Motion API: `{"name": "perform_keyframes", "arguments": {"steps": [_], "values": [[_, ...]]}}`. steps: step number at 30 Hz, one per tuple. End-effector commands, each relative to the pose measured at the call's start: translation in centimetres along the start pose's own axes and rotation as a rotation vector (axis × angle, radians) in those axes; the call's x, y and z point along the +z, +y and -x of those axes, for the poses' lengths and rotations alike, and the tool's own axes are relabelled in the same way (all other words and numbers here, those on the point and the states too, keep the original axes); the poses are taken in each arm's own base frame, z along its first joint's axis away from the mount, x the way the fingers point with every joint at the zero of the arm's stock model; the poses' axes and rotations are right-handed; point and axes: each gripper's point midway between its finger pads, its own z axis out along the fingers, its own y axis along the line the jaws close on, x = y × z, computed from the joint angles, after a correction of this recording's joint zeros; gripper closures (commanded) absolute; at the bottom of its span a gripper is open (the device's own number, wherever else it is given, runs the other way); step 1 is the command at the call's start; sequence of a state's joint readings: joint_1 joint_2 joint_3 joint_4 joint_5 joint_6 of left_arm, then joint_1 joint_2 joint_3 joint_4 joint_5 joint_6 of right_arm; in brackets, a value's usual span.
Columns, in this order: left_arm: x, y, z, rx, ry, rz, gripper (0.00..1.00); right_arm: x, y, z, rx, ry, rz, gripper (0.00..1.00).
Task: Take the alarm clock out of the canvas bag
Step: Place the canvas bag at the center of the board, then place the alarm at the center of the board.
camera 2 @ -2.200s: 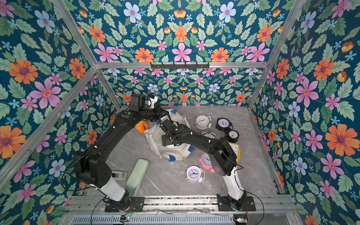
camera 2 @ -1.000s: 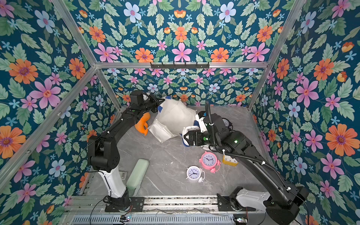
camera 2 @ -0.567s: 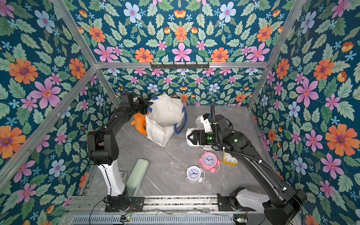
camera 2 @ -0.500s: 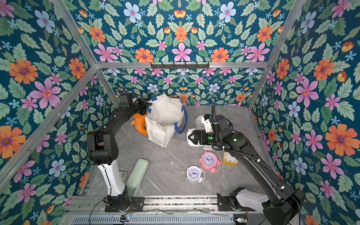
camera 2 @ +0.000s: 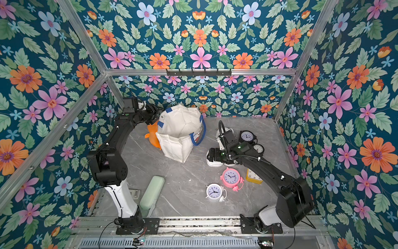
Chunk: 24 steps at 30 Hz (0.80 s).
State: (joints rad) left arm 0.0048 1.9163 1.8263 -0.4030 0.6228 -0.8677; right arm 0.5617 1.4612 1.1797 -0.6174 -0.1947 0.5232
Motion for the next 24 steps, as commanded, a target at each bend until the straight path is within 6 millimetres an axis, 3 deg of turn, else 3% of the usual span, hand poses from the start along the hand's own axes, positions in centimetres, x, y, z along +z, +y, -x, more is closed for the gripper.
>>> {"name": "perform_keyframes", "arguments": {"steps": [1,8,11,12,20,24], "values": [[-2.2,0.3,0.0,0.133,-0.034,0.091,0.25,1.2,-0.3,1.6,-0.048,-0.067,-0.092,0.32],[-8.1,-2.6,0.2,0.319,-0.196,0.098,0.23,4.3,-0.2,1.3,-0.093,-0.045,-0.192,0.32],[-10.3,-4.0,-1.1,0.406,-0.249,0.043,0.24,5.1,-0.1,1.2,-0.082,-0.048,-0.186,0.32],[-10.9,-4.5,-1.8,0.436,-0.260,0.021,0.25,6.3,-0.6,0.7,-0.075,-0.024,-0.204,0.32],[-12.0,-5.6,-7.1,0.520,-0.230,-0.108,0.29,9.4,-2.1,-0.7,-0.035,0.041,-0.265,0.30],[-12.2,-5.8,-8.5,0.531,-0.215,-0.131,0.30,10.3,-2.8,-1.3,-0.022,0.061,-0.300,0.29]]}}
